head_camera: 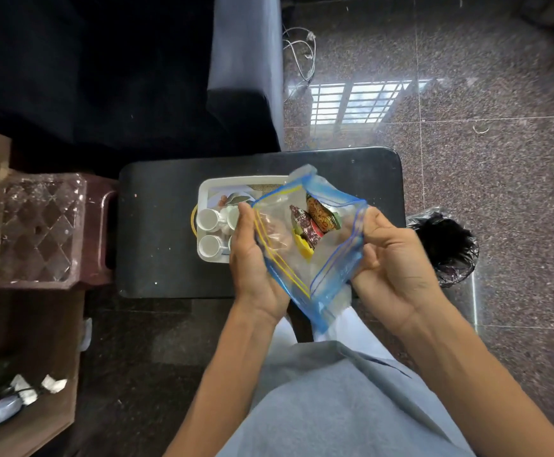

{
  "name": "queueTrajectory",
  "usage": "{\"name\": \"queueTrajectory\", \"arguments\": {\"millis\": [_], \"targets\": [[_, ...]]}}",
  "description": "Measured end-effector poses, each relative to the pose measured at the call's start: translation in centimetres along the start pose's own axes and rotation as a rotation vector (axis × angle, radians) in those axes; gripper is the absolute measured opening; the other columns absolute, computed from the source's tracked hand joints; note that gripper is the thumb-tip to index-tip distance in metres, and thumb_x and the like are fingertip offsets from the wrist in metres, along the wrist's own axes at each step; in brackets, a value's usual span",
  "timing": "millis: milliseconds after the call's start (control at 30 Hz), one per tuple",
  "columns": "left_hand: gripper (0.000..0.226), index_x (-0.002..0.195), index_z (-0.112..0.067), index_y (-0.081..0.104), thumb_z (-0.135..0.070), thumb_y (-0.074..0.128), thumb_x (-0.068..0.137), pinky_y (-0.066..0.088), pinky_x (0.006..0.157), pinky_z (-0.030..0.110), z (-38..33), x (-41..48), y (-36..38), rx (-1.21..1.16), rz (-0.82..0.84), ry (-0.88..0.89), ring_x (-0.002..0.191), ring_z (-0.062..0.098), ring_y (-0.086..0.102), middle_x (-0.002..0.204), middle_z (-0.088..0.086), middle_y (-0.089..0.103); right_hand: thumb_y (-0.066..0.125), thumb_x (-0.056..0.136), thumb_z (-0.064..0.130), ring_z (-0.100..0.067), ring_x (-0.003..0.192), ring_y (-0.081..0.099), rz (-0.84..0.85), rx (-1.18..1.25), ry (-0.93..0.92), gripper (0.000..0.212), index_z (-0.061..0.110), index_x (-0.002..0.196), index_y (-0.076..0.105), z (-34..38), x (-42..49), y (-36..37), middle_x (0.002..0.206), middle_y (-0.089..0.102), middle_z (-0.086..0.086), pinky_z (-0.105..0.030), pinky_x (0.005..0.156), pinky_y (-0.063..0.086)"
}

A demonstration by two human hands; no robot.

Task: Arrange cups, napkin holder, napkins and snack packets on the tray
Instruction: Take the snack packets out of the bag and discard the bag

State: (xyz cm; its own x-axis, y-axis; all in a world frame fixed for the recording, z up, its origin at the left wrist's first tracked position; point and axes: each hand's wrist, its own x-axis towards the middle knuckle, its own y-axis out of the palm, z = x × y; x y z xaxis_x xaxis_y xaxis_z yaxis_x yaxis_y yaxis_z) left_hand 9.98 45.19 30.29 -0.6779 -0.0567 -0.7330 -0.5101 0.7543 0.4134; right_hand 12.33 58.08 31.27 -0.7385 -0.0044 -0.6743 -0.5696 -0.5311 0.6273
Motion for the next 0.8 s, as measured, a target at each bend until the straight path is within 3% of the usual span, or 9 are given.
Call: {"name": "queueTrajectory", "arguments": {"millis": [67, 133, 200, 300, 400, 467, 600, 700, 800], "targets": [[0.067, 0.148, -0.001, 0.046, -0.050, 0.041, 0.103, 0.032, 0.121, 0.051, -1.3, 0.4, -0.4, -0.034, 0.009, -0.057, 0.133, 0.037, 0.050, 0.141, 0.023, 0.052, 0.055, 0.083, 0.008, -0.009, 0.057, 0.051, -0.038, 0.055, 0.010, 0.005, 0.011, 0.079, 0.055, 1.2, 0.2, -0.5, 0.070, 0.053, -0.001, -0.019, 0.062, 0.047], [0.066, 0.153, -0.003, 0.040, -0.049, 0.038, 0.105, 0.029, 0.124, 0.053, -2.4, 0.9, -1.0, -0.092, 0.029, -0.077, 0.147, 0.034, 0.041, 0.157, 0.018, 0.042, 0.053, 0.090, 0.013, -0.011, 0.061, 0.053, -0.074, 0.089, 0.019, 0.008, 0.008, 0.095, 0.056, 2.1, 0.3, -1.2, 0.079, 0.054, -0.006, -0.017, 0.056, 0.048], [0.058, 0.143, -0.005, 0.051, -0.047, 0.040, 0.105, 0.028, 0.124, 0.043, -3.3, 1.5, -1.6, -0.095, 0.028, -0.090, 0.137, 0.028, 0.050, 0.145, 0.013, 0.053, 0.054, 0.089, 0.015, -0.007, 0.058, 0.045, -0.094, 0.120, 0.027, 0.008, 0.012, 0.096, 0.053, 2.5, 0.5, -1.5, 0.077, 0.051, -0.002, -0.013, 0.051, 0.039], [0.041, 0.119, -0.013, 0.052, -0.050, 0.041, 0.105, 0.019, 0.122, 0.034, -3.9, 1.7, -1.9, -0.077, 0.042, -0.104, 0.107, 0.017, 0.046, 0.108, 0.006, 0.051, 0.056, 0.085, 0.017, -0.005, 0.057, 0.041, -0.029, 0.108, 0.024, 0.009, 0.014, 0.093, 0.052, 2.0, 0.5, -0.9, 0.069, 0.049, 0.004, -0.017, 0.066, 0.034], [0.071, 0.139, -0.003, 0.058, -0.060, 0.042, 0.099, 0.038, 0.119, 0.052, -3.8, 1.1, -2.0, 0.119, 0.083, -0.056, 0.130, 0.032, 0.059, 0.137, 0.019, 0.064, 0.058, 0.084, 0.015, -0.002, 0.052, 0.048, 0.126, 0.094, 0.035, 0.007, 0.015, 0.079, 0.053, 1.2, 0.3, 0.4, 0.063, 0.049, 0.007, -0.015, 0.068, 0.047], [0.077, 0.137, -0.009, 0.062, -0.066, 0.054, 0.087, 0.044, 0.113, 0.058, -3.4, 0.2, -1.7, 0.241, 0.057, 0.001, 0.129, 0.036, 0.062, 0.137, 0.019, 0.066, 0.058, 0.086, 0.014, -0.001, 0.057, 0.058, 0.175, 0.087, 0.055, 0.007, 0.014, 0.079, 0.058, 0.7, 0.2, 1.2, 0.064, 0.057, 0.009, -0.016, 0.070, 0.053], [0.037, 0.105, -0.016, 0.077, -0.049, 0.071, 0.088, 0.057, 0.099, 0.056, -2.0, -0.6, -2.0, 0.524, -0.103, 0.165, 0.099, 0.023, 0.075, 0.099, 0.004, 0.079, 0.060, 0.084, 0.017, -0.002, 0.078, 0.065, 0.168, 0.048, 0.055, 0.008, 0.011, 0.089, 0.059, 0.3, 0.0, 1.6, 0.076, 0.064, 0.005, -0.022, 0.099, 0.046], [0.017, 0.099, -0.018, 0.078, -0.032, 0.068, 0.097, 0.057, 0.098, 0.056, -1.2, -1.0, -1.7, 0.456, -0.097, 0.170, 0.101, 0.026, 0.075, 0.099, 0.006, 0.079, 0.058, 0.090, 0.013, -0.001, 0.074, 0.065, 0.197, 0.041, 0.033, 0.007, 0.011, 0.083, 0.056, 0.4, -0.4, 0.4, 0.073, 0.062, 0.007, -0.022, 0.091, 0.050], [0.022, 0.109, -0.018, 0.076, -0.029, 0.058, 0.103, 0.056, 0.102, 0.047, -0.6, -1.3, -1.4, 0.336, -0.028, 0.155, 0.117, 0.026, 0.071, 0.119, 0.007, 0.077, 0.056, 0.093, 0.016, -0.008, 0.074, 0.057, 0.169, -0.147, -0.046, 0.017, 0.015, 0.076, 0.060, 0.6, -1.2, -1.8, 0.078, 0.057, 0.000, -0.026, 0.081, 0.046]]}}
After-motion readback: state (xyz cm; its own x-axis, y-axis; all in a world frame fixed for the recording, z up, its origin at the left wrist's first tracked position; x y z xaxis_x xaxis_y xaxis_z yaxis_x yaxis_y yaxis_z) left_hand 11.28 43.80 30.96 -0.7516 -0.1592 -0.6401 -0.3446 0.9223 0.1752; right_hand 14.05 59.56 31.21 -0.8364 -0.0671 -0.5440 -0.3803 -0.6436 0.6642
